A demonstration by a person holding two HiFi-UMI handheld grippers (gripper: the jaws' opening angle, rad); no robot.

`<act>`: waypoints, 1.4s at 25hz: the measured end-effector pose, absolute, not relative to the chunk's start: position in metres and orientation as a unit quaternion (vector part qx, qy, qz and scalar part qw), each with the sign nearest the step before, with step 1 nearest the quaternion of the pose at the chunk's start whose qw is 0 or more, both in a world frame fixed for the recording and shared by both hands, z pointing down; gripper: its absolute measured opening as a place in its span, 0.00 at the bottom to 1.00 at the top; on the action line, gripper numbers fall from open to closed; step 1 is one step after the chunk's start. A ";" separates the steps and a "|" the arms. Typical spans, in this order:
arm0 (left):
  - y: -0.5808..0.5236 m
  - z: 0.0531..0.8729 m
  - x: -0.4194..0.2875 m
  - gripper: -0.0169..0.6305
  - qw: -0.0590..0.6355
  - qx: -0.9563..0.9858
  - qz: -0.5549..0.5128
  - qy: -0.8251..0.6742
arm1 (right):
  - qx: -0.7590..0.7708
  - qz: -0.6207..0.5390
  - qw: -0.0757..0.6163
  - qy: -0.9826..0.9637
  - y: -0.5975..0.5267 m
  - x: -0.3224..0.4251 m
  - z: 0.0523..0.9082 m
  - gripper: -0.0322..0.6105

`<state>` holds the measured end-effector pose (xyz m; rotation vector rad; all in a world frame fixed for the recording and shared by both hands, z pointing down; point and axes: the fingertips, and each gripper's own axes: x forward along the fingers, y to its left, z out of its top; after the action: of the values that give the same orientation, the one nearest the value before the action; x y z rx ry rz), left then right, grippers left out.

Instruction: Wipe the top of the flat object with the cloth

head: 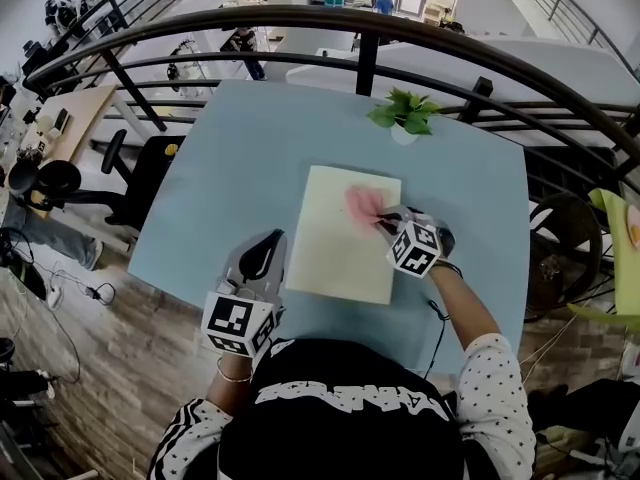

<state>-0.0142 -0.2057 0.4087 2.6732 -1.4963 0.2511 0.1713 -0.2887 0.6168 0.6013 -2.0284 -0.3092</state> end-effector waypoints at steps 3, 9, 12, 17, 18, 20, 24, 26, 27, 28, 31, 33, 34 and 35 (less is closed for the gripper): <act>-0.202 0.409 -0.014 0.03 0.034 0.871 0.083 -0.483 | 0.248 -0.127 0.481 -0.832 -0.284 0.170 0.616 0.06; -0.194 0.407 -0.015 0.03 0.035 0.873 0.084 -0.480 | 0.252 -0.121 0.477 -0.833 -0.272 0.168 0.615 0.06; -0.191 0.407 -0.013 0.03 0.037 0.874 0.081 -0.478 | 0.249 -0.123 0.477 -0.834 -0.267 0.167 0.615 0.06; -0.188 0.408 -0.014 0.03 0.037 0.874 0.081 -0.478 | 0.246 -0.120 0.478 -0.835 -0.261 0.165 0.616 0.06; -0.187 0.408 -0.014 0.03 0.037 0.874 0.080 -0.478 | 0.246 -0.119 0.478 -0.835 -0.259 0.165 0.617 0.06; -0.186 0.407 -0.013 0.03 0.036 0.874 0.079 -0.477 | 0.245 -0.118 0.478 -0.835 -0.256 0.165 0.617 0.06; -0.184 0.409 -0.008 0.03 0.037 0.878 0.080 -0.471 | 0.243 -0.118 0.474 -0.838 -0.249 0.163 0.617 0.06; -0.183 0.409 -0.006 0.03 0.038 0.879 0.081 -0.468 | 0.242 -0.117 0.473 -0.839 -0.244 0.162 0.616 0.06; -0.183 0.408 -0.004 0.03 0.039 0.880 0.080 -0.466 | 0.241 -0.117 0.473 -0.840 -0.242 0.161 0.615 0.06; -0.182 0.408 -0.002 0.03 0.039 0.881 0.079 -0.464 | 0.240 -0.117 0.473 -0.840 -0.239 0.162 0.615 0.06; -0.181 0.409 0.002 0.03 0.039 0.885 0.079 -0.457 | 0.239 -0.119 0.472 -0.840 -0.233 0.161 0.614 0.06; -0.180 0.408 0.004 0.03 0.038 0.886 0.081 -0.455 | 0.237 -0.119 0.470 -0.842 -0.229 0.160 0.614 0.06; -0.180 0.408 0.005 0.03 0.037 0.887 0.081 -0.454 | 0.237 -0.119 0.470 -0.842 -0.227 0.160 0.614 0.06; -0.180 0.408 0.005 0.03 0.037 0.887 0.080 -0.454 | 0.236 -0.119 0.469 -0.843 -0.225 0.160 0.614 0.06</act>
<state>0.0052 -0.1795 0.4081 2.7222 -1.3927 0.2464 0.1600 -0.2254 0.6138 0.5777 -2.0655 -0.2908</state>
